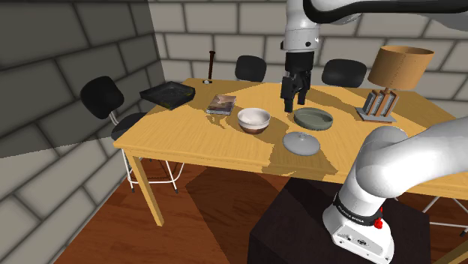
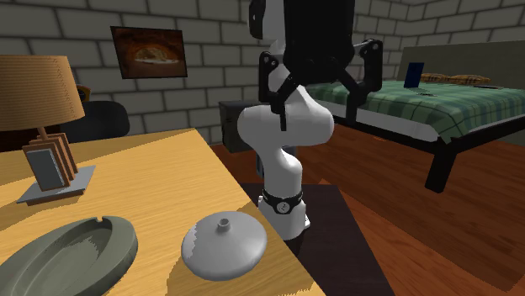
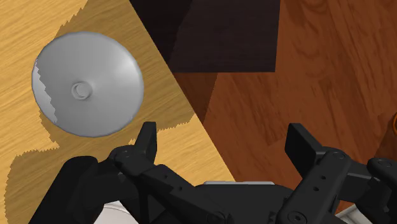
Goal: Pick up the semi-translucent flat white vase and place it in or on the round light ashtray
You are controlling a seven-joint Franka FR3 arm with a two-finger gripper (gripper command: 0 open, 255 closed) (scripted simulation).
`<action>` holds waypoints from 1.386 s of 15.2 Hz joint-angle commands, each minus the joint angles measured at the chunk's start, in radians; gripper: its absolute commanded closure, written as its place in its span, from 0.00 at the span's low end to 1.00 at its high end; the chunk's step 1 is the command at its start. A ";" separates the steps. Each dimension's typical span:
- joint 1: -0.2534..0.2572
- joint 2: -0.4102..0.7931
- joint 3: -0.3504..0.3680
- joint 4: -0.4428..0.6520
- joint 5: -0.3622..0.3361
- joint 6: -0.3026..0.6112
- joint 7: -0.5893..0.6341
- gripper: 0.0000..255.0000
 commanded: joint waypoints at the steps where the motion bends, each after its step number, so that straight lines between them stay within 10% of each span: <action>1: 0.000 0.000 0.000 0.000 0.000 0.000 0.000 0.00; 16: -0.178 -0.169 -0.186 -0.456 -0.336 0.480 -0.207 0.00; 21: -0.188 -0.144 -0.202 -0.511 -0.355 0.560 -0.205 0.00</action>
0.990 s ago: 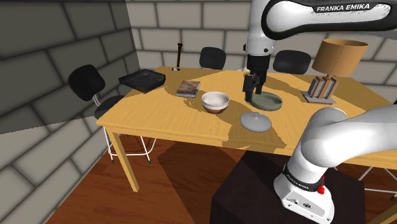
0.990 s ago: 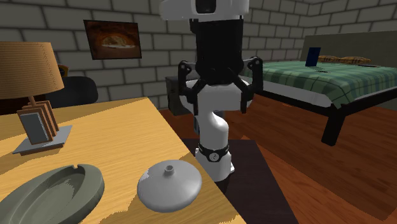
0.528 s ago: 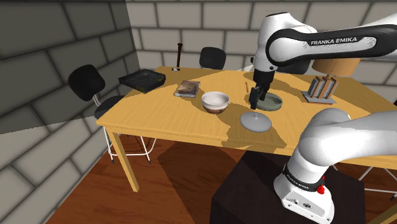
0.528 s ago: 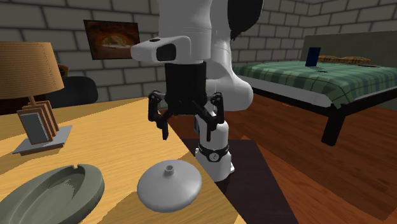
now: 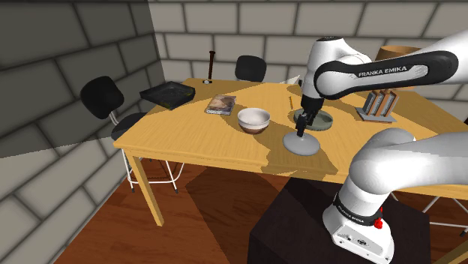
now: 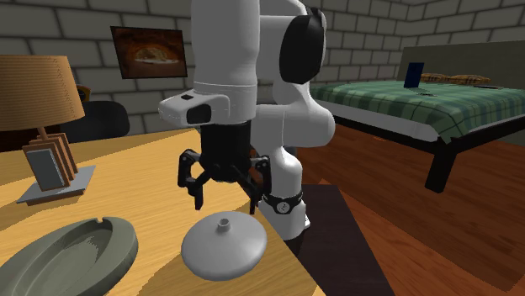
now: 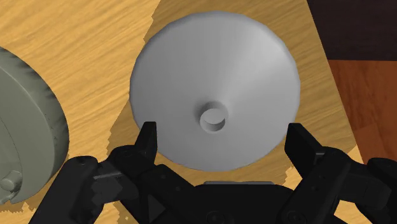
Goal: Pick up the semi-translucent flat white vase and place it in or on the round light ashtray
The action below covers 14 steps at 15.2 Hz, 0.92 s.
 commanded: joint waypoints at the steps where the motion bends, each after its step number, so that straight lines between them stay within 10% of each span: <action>1: -0.007 0.012 -0.010 -0.027 -0.011 0.040 -0.001 0.00; 11: -0.010 0.023 -0.015 -0.043 -0.018 0.067 0.000 0.00; 12: -0.010 0.023 -0.015 -0.043 -0.018 0.067 0.000 1.00; 14: -0.010 0.023 -0.015 -0.043 -0.018 0.067 0.000 1.00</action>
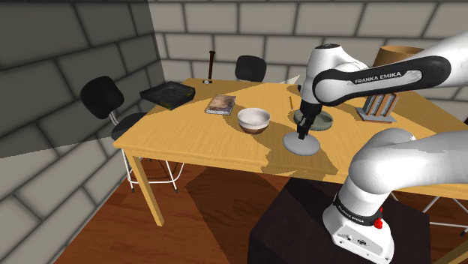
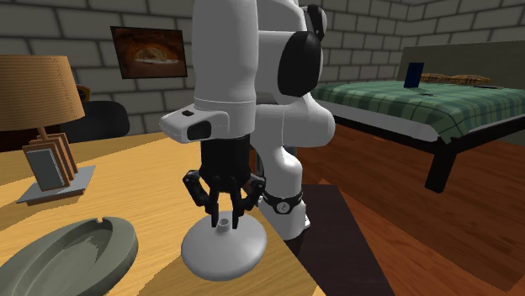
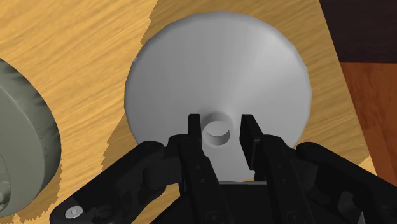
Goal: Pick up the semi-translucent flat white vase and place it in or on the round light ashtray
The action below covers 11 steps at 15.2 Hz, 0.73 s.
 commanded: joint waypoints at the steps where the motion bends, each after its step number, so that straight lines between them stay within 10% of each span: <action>1: 0.000 0.000 0.000 -0.001 0.000 0.000 0.000 1.00; 11: 0.007 -0.022 0.011 0.044 0.014 -0.066 -0.004 1.00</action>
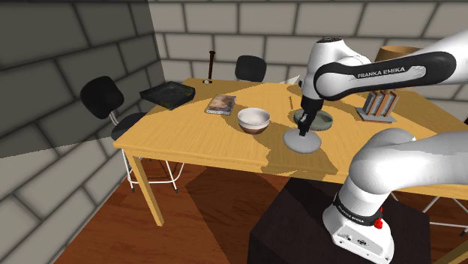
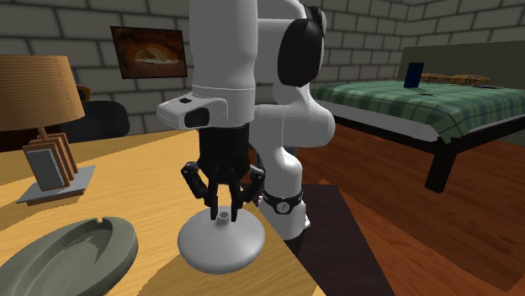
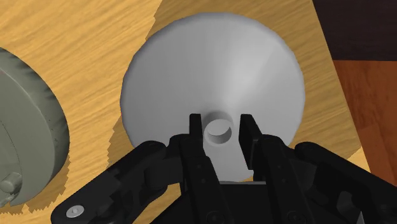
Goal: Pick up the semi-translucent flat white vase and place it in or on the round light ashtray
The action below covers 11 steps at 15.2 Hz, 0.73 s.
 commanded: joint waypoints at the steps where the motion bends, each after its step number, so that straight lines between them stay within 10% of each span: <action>1: 0.003 -0.011 0.006 0.020 0.007 -0.031 -0.001 1.00; 11: 0.018 -0.032 0.031 0.144 0.036 -0.175 -0.010 1.00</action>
